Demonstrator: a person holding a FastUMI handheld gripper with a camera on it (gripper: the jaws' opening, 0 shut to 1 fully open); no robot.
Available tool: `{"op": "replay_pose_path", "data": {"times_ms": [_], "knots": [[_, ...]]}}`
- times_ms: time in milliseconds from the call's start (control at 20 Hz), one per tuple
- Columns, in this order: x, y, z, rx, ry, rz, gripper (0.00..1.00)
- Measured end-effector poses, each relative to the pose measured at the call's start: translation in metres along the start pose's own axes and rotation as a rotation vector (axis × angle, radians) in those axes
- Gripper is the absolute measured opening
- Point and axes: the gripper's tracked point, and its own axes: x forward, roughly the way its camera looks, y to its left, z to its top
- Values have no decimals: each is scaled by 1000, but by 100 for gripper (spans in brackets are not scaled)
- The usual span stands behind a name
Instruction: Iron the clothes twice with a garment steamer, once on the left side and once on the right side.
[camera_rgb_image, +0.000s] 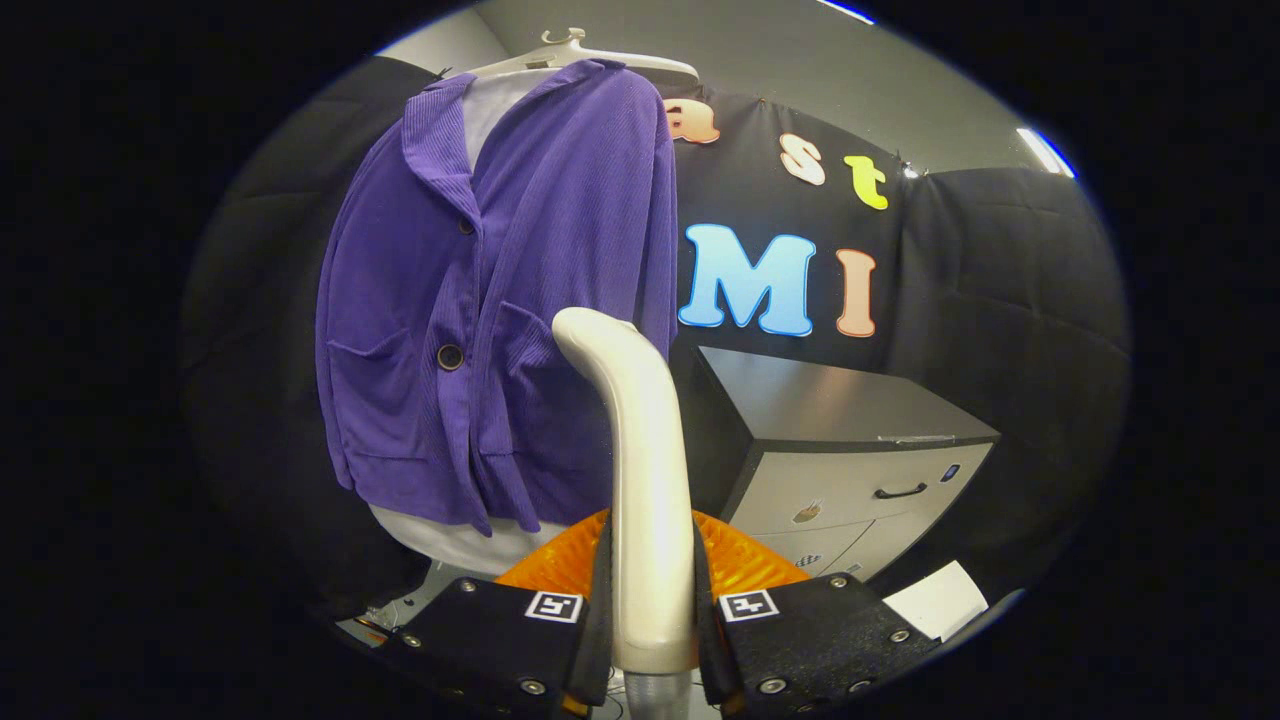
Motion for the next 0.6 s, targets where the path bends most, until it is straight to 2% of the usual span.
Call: {"op": "replay_pose_path", "data": {"times_ms": [250, 600], "knots": [[-2, 1, -21, -23, 43, 2, 35], [-4, 16, -71, -64, 143, 53, 35]]}}
